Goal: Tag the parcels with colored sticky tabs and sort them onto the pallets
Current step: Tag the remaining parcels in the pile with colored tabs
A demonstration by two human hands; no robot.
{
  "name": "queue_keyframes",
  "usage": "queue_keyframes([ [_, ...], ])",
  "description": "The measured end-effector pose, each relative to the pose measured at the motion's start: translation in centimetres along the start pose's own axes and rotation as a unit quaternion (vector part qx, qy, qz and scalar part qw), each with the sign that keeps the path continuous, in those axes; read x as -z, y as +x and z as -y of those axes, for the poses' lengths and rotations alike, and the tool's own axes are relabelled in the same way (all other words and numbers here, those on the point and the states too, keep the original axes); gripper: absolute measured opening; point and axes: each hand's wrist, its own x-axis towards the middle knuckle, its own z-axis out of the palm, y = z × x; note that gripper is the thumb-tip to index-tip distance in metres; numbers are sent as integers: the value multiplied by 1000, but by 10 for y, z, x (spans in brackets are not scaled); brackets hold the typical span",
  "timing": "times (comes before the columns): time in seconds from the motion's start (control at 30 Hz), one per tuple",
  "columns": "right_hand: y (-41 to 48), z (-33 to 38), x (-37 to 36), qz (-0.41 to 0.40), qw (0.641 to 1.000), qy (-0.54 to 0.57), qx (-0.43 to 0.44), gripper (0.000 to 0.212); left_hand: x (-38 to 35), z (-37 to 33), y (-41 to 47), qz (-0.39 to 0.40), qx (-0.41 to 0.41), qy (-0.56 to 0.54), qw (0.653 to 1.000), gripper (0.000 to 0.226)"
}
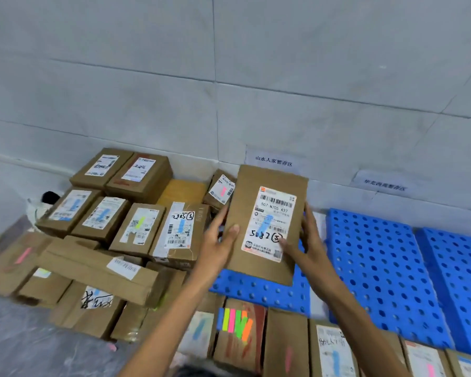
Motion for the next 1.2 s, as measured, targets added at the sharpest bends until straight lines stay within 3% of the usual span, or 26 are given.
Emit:
queue_keyframes([
  [0.13, 76, 32, -72, 7, 997, -40, 71, 73, 61, -23, 56, -36, -47, 33, 998, 55],
  [0.23, 138, 38, -127, 15, 988, -103, 114, 65, 115, -21, 105, -61, -70, 116, 989, 58],
  [0.37, 222, 36, -187, 38, 991, -109, 75, 69, 186, 5, 184, -45, -79, 230, 969, 61],
  [0.6, 326, -16, -256, 35, 991, -128, -23, 81, 254, 78, 288, 11, 3, 287, 958, 65],
  [0.73, 349, -56, -277, 41, 984, -157, -73, 74, 268, 122, 311, 68, 34, 342, 936, 68],
  [0.83, 352, -83, -286, 61, 962, -238, -118, 66, 271, 144, 310, 109, 29, 393, 913, 61],
  [0.93, 352, -92, -302, 25, 929, -354, -110, 60, 291, 145, 309, 36, -28, 366, 929, 47],
  [1.03, 356, -77, -334, 14, 915, -404, -16, 52, 344, 155, 320, -101, -31, 425, 899, 43],
  [1.13, 370, -56, -379, 90, 938, -332, -38, 37, 390, 173, 324, -71, 69, 477, 873, 62],
  [1.2, 377, -58, -406, 115, 944, -304, -52, 36, 396, 184, 318, -29, 81, 498, 863, 71],
])
